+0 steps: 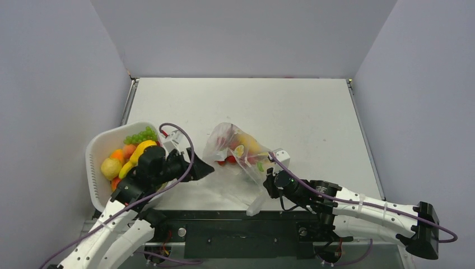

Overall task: Take the fake fruits out of the plastic bag
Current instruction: Take out the fake fruit from the plastic bag.

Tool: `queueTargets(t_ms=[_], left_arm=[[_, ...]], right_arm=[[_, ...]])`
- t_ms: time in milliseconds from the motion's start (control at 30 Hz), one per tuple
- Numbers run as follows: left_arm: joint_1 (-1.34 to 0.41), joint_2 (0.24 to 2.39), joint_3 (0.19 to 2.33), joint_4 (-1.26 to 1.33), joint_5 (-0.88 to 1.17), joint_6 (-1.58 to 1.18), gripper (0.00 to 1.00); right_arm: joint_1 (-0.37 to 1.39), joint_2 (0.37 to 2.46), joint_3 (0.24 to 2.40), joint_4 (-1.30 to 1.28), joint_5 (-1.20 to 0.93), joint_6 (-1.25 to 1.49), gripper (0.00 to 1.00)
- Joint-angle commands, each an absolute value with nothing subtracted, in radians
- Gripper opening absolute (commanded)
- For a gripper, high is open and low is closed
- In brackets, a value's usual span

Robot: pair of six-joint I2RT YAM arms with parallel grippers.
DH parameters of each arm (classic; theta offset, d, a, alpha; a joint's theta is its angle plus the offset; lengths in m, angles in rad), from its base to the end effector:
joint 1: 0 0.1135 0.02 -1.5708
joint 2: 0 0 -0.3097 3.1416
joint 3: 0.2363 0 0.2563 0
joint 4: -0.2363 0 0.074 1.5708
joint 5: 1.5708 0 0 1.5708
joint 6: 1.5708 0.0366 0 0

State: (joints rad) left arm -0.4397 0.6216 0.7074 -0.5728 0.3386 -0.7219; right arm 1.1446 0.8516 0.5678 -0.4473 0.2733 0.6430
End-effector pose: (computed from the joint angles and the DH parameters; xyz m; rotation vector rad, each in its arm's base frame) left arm 0.0919 -0.0567 0.3242 -0.0849 2.2018 -1.0372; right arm 0.0724 0.1355 0.2614 -0.4422 2.3057 0.6135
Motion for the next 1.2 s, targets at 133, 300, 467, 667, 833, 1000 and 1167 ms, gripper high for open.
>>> queueTargets(t_ms=[133,300,467,667,833,1000,1167], left_arm=[[-0.954,0.743,0.594,-0.275,-0.075,-0.896,0.66],[-1.120,0.912,0.648,-0.251,-0.396,-0.923,0.62],[-1.149,1.101,0.728,-0.240,-0.616,-0.970,0.47],[-1.140,1.246,0.847,-0.267,-0.714,-0.878,0.47],[-1.105,1.337,0.899,-0.310,-0.722,-0.896,0.46],[-1.057,1.389,0.902,-0.249,-0.714,-0.862,0.43],[-1.004,1.427,0.912,-0.214,-0.653,-0.840,0.37]], right_arm=[[1.138,0.828,0.608,-0.460,0.328,0.647,0.02],[1.137,0.824,0.597,-0.452,0.329,0.651,0.02],[1.137,0.805,0.597,-0.462,0.325,0.653,0.02],[1.136,0.779,0.596,-0.476,0.332,0.652,0.02],[1.137,0.756,0.588,-0.486,0.337,0.654,0.02],[1.136,0.753,0.600,-0.497,0.337,0.647,0.02],[1.137,0.751,0.606,-0.506,0.335,0.643,0.02]])
